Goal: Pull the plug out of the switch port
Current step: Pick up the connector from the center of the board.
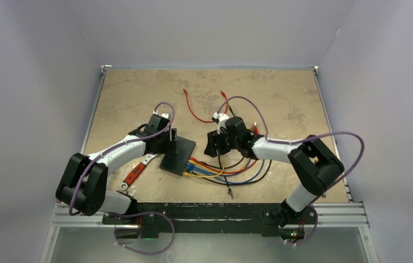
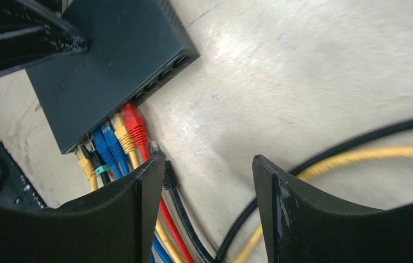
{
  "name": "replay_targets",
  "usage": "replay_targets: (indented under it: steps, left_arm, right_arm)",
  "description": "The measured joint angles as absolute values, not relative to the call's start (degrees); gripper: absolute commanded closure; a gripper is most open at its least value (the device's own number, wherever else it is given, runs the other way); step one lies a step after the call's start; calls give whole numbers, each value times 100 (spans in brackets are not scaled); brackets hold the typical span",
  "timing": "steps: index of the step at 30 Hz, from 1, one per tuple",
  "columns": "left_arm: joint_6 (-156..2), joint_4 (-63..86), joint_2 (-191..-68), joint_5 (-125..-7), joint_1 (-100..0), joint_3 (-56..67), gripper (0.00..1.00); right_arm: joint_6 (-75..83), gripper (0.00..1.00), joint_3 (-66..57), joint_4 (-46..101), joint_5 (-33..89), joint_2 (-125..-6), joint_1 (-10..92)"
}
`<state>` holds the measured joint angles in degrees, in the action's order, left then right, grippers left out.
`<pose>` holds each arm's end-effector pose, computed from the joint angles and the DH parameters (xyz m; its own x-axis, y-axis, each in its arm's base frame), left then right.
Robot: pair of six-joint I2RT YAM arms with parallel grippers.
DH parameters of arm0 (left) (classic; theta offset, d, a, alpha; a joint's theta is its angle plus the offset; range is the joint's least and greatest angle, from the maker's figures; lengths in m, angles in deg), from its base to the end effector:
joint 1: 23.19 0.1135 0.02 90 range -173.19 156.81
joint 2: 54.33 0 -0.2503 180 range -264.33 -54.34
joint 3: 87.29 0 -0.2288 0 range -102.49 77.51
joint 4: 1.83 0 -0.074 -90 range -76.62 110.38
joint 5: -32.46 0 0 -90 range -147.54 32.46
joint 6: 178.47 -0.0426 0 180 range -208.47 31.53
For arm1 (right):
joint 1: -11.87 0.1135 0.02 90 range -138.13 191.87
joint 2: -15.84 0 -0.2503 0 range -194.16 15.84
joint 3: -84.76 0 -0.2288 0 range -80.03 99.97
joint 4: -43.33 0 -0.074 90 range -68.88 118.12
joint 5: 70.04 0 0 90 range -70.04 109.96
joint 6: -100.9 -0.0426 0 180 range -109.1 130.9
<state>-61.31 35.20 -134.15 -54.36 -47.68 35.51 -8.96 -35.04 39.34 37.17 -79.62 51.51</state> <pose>0.2247 -0.0998 0.1713 -0.8760 -0.1018 -0.4714 -0.0129 0.9821 -0.1881 0.2380 0.2135 0.1580 -0.7252 -0.1794 -0.6647 -0.5736 0.6915 0.4391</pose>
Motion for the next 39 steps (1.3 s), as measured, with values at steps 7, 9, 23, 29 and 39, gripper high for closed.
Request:
replay_targets:
  steps: [7,9,23,29,39]
  left_arm:
    - [-6170,3500,-13425,-5484,-4768,3551,37]
    - [-6175,3489,-13430,-5506,-4768,3551,37]
    - [-6214,3406,-13485,-5689,-4770,3551,37]
    - [-6216,3398,-13493,-5707,-4775,3551,37]
    - [-6216,3347,-13524,-5759,-4807,3551,37]
  right_arm:
    - [-1130,27,-3657,3845,2539,-6878,4823]
    - [-1169,27,-3657,3873,2412,-6690,4576]
    - [-990,30,-2708,3628,2067,-8010,3809]
    - [-826,33,-2125,3473,1468,-8550,3741]
    - [-568,52,-1460,3353,847,-9400,3723]
